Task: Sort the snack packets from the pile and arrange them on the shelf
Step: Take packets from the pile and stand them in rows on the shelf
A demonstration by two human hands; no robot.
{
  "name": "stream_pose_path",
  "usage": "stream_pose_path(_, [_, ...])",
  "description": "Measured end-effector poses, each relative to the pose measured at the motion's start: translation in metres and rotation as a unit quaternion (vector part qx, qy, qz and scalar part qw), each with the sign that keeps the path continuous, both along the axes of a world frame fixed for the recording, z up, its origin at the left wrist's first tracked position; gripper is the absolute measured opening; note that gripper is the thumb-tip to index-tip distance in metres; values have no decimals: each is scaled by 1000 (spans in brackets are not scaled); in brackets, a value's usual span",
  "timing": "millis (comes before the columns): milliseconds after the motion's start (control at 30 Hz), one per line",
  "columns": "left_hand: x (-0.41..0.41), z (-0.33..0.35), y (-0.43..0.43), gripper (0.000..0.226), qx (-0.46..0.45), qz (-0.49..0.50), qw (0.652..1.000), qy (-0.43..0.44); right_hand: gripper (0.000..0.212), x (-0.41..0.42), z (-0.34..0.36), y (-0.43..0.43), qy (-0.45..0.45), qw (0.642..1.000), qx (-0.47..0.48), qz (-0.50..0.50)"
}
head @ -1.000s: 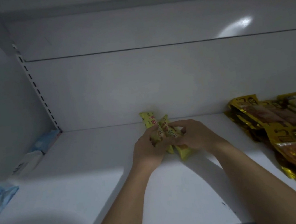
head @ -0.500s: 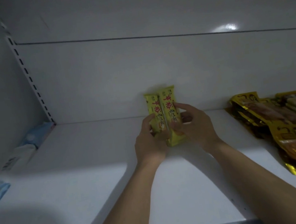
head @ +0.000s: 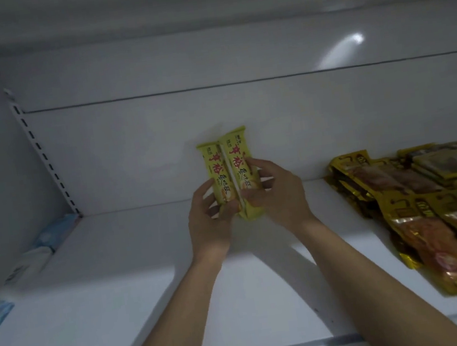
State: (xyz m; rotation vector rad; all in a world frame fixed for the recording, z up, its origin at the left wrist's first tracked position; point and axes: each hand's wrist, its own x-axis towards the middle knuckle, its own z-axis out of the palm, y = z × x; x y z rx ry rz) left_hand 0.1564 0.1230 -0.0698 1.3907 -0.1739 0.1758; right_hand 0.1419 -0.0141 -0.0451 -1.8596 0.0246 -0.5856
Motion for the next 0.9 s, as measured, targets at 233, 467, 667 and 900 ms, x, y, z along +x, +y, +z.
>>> stream_pose_path(233, [-49,41,-74,46,38,-61,995,-67,56,-77,23,-66,-53,992,27,-113])
stream_pose_path(467, [-136,62,-181,47,43,-180,975,-122,57,-202,50,-162,-79,975,-12,-208])
stream_pose_path(667, [-226,56,-272,51,57,-262,952,-147,53,-324,44,-233,-82,940,-3,-332])
stream_pose_path(900, [-347,44,-360,50,61,-334,929,-146,49,-469,28,-293,-82,897,23,-434])
